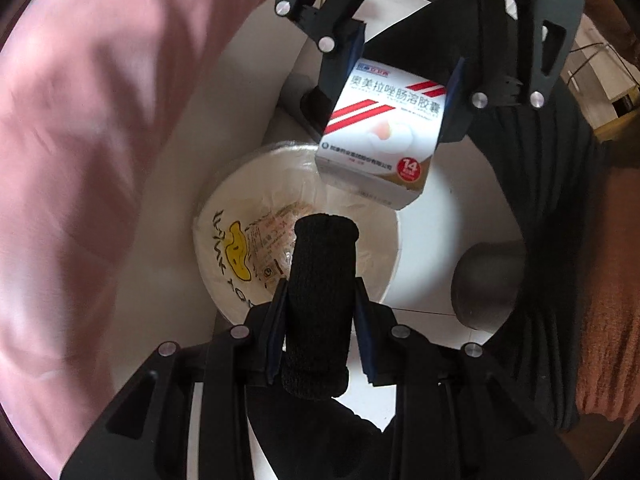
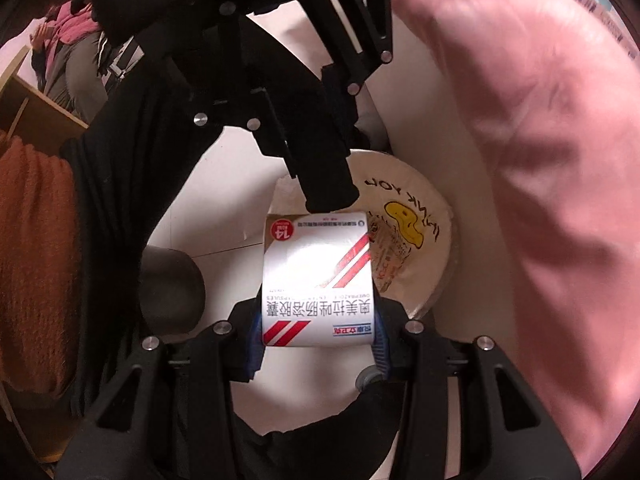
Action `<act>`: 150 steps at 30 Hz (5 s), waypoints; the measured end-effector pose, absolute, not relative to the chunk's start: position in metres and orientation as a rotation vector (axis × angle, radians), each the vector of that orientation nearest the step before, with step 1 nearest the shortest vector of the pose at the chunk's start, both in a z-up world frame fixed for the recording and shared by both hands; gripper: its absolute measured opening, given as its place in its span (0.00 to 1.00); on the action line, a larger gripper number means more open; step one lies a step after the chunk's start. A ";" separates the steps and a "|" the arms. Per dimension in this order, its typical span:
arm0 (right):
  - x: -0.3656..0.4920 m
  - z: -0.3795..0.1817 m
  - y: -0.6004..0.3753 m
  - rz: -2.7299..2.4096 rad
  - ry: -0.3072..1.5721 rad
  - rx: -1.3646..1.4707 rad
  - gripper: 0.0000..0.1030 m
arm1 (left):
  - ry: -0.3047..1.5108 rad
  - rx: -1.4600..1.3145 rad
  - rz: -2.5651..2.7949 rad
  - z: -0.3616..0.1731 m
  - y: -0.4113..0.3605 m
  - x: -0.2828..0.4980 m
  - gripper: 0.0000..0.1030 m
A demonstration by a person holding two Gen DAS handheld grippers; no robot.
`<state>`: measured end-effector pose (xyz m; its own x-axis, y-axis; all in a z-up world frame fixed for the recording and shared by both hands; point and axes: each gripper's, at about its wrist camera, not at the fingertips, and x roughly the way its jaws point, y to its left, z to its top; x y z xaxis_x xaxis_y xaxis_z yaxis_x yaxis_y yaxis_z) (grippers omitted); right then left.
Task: Collect trash
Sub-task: 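Open both tools to drop the roll and box into the bin, then move both tools back over the bedspread toward the remaining items, then grasp the white milk carton with left tool while right tool grasps clear cup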
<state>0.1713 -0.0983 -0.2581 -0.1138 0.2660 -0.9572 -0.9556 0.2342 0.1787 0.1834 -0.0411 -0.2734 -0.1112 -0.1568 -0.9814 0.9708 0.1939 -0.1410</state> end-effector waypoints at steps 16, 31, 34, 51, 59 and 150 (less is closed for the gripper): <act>0.180 -0.283 -0.096 1.205 1.240 -0.783 0.58 | 1.283 0.880 -1.213 -0.295 -0.044 0.199 0.65; 0.173 -0.273 -0.105 1.138 1.202 -0.765 0.93 | 1.285 0.896 -1.200 -0.282 -0.047 0.186 0.96; 0.173 -0.266 -0.108 1.121 1.193 -0.767 0.93 | 1.280 0.899 -1.187 -0.280 -0.047 0.183 0.96; 0.141 -0.210 -0.130 1.040 1.074 -0.786 0.93 | 1.167 0.874 -1.124 -0.226 -0.043 0.168 0.96; 0.128 -0.167 -0.157 0.921 0.963 -0.773 0.93 | 1.080 0.779 -1.052 -0.185 -0.035 0.164 0.96; 0.459 -0.126 -0.222 0.830 1.137 -0.752 0.93 | 1.071 0.577 -0.706 -0.148 0.048 0.496 0.96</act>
